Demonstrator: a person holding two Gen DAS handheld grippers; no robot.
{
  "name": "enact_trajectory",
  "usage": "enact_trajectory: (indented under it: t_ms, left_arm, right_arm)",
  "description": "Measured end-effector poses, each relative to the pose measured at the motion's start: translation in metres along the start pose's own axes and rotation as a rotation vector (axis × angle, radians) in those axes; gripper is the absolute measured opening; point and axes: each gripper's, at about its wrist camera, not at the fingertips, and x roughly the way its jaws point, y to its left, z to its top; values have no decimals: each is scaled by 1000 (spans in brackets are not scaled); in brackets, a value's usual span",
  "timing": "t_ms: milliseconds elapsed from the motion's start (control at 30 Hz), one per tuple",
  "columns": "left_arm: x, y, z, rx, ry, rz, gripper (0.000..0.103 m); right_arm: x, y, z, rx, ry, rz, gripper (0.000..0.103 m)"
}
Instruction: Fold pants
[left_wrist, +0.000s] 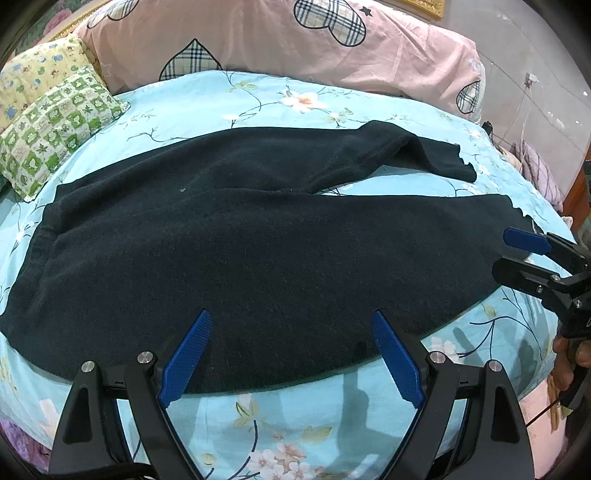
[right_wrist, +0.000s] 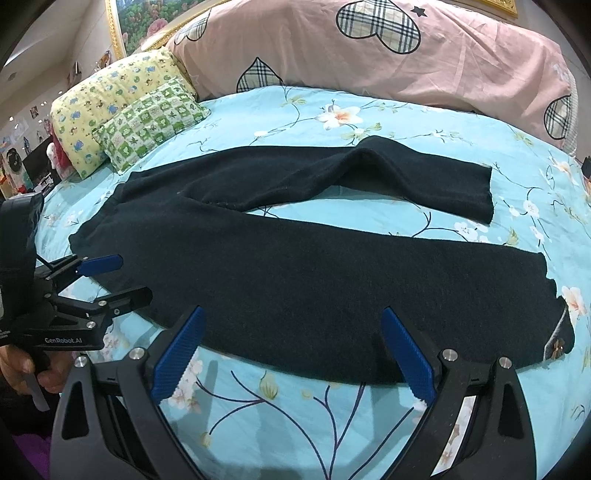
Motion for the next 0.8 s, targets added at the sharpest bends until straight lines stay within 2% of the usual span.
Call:
enact_trajectory:
  t_ms: [300, 633, 800]
  left_arm:
    - [10, 10, 26, 37, 0, -25, 89]
    - [40, 15, 84, 119, 18, -33, 89]
    - [61, 17, 115, 146, 40, -66, 89]
  right_arm:
    - [5, -14, 19, 17, -4, 11, 96]
    - [16, -60, 57, 73, -2, -22, 96]
    - [26, -85, 76, 104, 19, -54, 96]
